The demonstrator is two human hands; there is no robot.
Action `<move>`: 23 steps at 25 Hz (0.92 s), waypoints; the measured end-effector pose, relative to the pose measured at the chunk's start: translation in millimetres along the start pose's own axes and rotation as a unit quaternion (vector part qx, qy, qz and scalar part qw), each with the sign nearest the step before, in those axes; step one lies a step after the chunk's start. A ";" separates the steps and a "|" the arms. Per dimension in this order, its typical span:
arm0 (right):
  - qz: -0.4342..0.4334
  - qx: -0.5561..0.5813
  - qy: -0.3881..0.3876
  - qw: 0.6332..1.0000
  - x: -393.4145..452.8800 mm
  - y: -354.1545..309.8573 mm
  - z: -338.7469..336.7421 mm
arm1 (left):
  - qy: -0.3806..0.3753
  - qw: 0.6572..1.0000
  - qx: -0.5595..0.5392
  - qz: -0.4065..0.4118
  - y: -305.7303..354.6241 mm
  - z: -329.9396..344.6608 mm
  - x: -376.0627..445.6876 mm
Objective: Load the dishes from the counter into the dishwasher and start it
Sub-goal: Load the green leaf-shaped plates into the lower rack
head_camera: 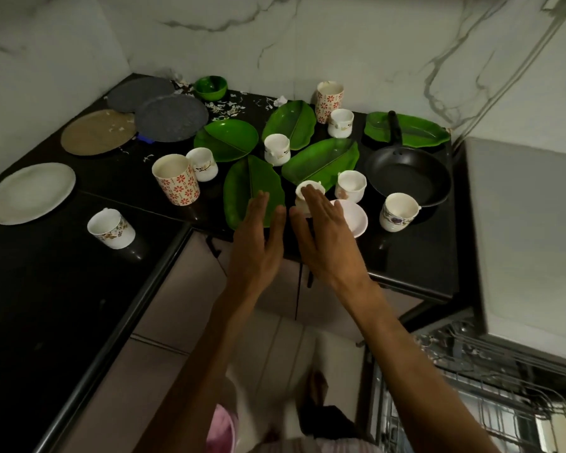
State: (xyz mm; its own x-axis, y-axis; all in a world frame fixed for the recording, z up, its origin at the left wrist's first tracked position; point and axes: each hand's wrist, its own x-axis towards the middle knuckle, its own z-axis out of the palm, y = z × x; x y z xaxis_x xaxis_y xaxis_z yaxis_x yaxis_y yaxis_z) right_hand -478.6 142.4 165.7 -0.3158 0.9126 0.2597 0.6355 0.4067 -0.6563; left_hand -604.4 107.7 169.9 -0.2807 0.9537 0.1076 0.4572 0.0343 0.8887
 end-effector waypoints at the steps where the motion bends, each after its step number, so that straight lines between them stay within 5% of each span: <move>1: -0.001 -0.011 -0.010 1.000 9.7 3.3 5.3 | 0.005 1.000 0.001 -0.009 -1.2 0.9 6.4; 15: 0.028 0.025 -0.043 0.998 107.1 27.4 65.5 | 0.050 0.992 0.069 -0.094 -89.2 -20.0 112.8; 23: 0.139 0.025 0.077 0.987 169.4 36.4 87.7 | -0.019 0.963 0.039 -0.267 -157.9 -46.5 176.7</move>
State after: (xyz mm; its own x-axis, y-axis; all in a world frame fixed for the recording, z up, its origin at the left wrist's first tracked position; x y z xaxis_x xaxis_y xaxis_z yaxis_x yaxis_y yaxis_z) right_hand -570.7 308.1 123.6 -0.0202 0.9858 0.1665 0.6464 0.1399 -0.7500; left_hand -765.5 256.9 69.2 -0.4635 0.8038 -0.3730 0.3178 0.5437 0.7768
